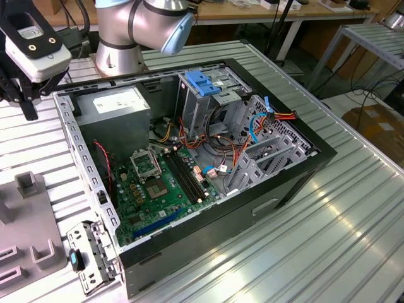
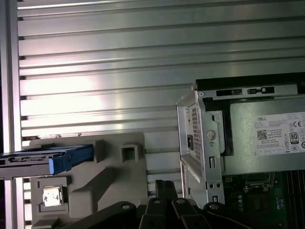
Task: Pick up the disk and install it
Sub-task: 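Reach for the disk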
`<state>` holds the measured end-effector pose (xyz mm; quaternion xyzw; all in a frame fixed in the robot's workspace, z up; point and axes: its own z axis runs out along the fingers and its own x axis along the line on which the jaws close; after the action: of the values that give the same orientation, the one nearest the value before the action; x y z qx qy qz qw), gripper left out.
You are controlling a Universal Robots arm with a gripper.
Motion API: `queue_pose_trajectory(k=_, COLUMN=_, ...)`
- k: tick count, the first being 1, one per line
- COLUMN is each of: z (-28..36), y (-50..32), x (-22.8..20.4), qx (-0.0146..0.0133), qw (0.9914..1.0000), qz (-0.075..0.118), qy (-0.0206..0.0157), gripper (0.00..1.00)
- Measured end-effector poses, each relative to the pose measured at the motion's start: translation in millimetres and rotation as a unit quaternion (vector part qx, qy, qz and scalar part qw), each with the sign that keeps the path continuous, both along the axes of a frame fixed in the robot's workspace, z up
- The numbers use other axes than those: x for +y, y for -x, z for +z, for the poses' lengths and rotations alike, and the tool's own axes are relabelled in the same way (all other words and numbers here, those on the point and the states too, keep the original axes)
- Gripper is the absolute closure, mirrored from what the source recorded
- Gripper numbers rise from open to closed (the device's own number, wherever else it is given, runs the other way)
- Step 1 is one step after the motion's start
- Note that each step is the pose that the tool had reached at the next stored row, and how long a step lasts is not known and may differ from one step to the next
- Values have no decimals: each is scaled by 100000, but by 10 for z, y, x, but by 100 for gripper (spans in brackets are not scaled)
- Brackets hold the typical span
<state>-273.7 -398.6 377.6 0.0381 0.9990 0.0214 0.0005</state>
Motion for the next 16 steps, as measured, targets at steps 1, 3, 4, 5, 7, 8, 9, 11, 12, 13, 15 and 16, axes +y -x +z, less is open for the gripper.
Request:
queue_pose_trajectory(k=1, z=0, y=100, x=0, qx=-2, qw=100000, qz=1, qy=0, gripper=89)
queue_pose_trajectory(k=3, z=0, y=125, x=0, qx=-1, qw=100000, qz=-1, qy=0, gripper=89)
queue_pose_trajectory(k=4, z=0, y=132, x=0, qx=-4, qw=100000, qz=0, qy=-1, gripper=89)
queue_pose_trajectory(k=5, z=0, y=140, x=0, qx=-2, qw=100000, qz=1, qy=2, gripper=89)
queue_pose_trajectory(k=7, z=0, y=155, x=0, qx=1, qw=100000, qz=-3, qy=3, gripper=89)
queue_pose_trajectory(k=8, z=0, y=166, x=0, qx=-2, qw=100000, qz=-2, qy=0, gripper=89)
queue_pose_trajectory(k=9, z=0, y=173, x=0, qx=-5, qw=100000, qz=0, qy=-2, gripper=89)
queue_pose_trajectory(k=11, z=0, y=187, x=0, qx=0, qw=100000, qz=-4, qy=0, gripper=89)
queue_pose_trajectory(k=12, z=0, y=194, x=0, qx=0, qw=100000, qz=0, qy=2, gripper=89)
queue_pose_trajectory(k=13, z=0, y=202, x=0, qx=1, qw=100000, qz=-1, qy=1, gripper=89)
queue_pose_trajectory(k=15, z=0, y=216, x=0, qx=-2, qw=100000, qz=1, qy=0, gripper=89)
queue_pose_trajectory(k=16, z=0, y=223, x=0, qx=0, qw=100000, qz=0, qy=3, gripper=89)
